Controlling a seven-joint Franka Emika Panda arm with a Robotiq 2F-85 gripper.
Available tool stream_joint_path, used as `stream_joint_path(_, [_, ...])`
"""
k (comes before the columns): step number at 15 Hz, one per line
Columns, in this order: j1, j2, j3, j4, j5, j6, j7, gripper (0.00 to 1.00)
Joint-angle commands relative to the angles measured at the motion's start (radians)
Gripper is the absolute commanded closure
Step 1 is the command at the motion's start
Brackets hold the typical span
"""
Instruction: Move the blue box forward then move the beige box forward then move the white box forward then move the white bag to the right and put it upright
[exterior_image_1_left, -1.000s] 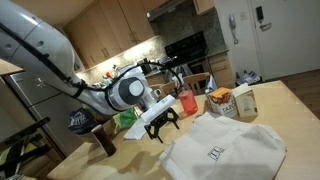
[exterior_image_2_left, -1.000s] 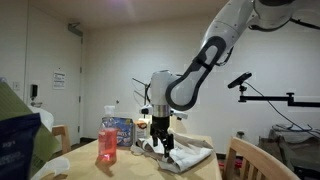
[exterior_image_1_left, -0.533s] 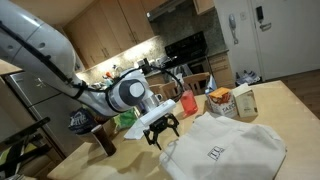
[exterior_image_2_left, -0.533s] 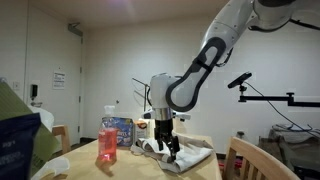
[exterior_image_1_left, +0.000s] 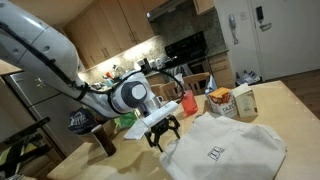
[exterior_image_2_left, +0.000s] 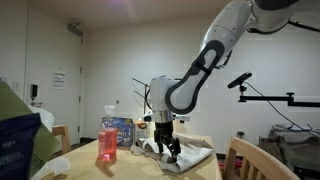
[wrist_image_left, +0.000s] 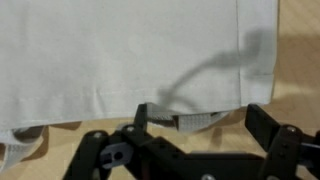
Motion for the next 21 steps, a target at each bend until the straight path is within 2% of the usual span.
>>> stream_joint_path(1, [0.012, 0.009, -0.007, 0.041, 0.011, -0.036, -0.041, 0.0])
stream_joint_path(15, [0.024, 0.075, 0.003, 0.157, 0.026, -0.13, -0.102, 0.0])
stream_joint_path(16, [0.023, 0.081, 0.004, 0.166, 0.029, -0.135, -0.103, 0.16])
stream_joint_path(17, [0.022, 0.087, 0.004, 0.172, 0.031, -0.137, -0.105, 0.28])
stream_joint_path(21, [0.017, 0.104, 0.007, 0.192, 0.05, -0.143, -0.132, 0.58])
